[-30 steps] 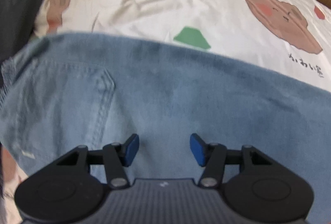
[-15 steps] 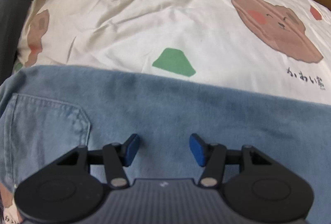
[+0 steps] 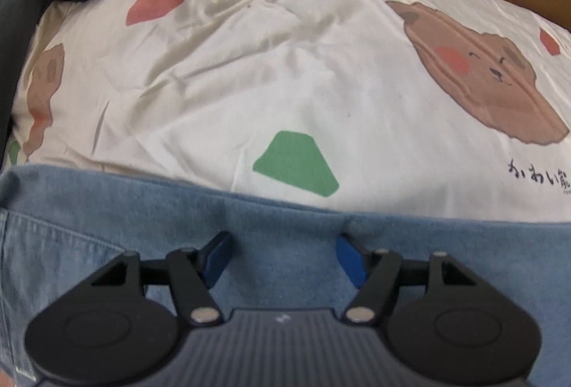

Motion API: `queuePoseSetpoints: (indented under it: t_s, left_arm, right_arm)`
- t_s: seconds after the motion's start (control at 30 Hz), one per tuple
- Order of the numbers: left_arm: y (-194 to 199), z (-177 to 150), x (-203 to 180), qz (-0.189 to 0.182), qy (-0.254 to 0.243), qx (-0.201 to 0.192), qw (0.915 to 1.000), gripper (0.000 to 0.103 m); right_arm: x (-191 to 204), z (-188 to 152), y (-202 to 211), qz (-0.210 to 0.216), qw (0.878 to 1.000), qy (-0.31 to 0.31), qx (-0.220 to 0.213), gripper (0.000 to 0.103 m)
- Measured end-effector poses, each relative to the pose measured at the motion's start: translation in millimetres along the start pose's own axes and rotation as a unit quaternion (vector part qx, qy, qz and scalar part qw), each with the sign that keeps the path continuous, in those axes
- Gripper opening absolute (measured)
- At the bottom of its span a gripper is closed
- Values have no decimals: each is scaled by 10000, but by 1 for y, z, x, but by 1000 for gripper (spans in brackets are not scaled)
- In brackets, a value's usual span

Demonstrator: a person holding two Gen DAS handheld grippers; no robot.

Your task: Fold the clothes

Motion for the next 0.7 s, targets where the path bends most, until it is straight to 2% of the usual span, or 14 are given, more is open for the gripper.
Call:
queuePoseSetpoints:
  t_s: [0.1, 0.17, 0.23, 0.53, 0.7]
  left_arm:
    - [4, 2, 2, -60, -10, -106, 9999, 67]
    - [13, -3, 2, -83, 79, -209, 9997, 42]
    - [23, -8, 0, -141, 113, -273, 9995, 30]
    - [69, -39, -38, -799, -133, -448, 9957, 33]
    - [79, -62, -55, -1045, -444, -368, 9928, 34]
  right_arm:
    - [30, -8, -6, 420, 9984, 350, 160, 31]
    - [47, -13, -14, 622, 9961, 572, 249, 31]
    - [72, -16, -26, 762, 9934, 803, 312, 31]
    - [107, -32, -36, 864, 9823, 1552, 597, 34]
    - [110, -48, -42, 969, 9695, 2041, 947, 34]
Point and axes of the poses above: each gripper's, at about its wrist camera, not at the fingertips, and y roughly against the way its jaws point, x to its left, z to its top, the point moved 4 cm from there along -y, roughly the way its jaws point, and after that the axes turned 12 degrees about z, right-handed, at the moved point
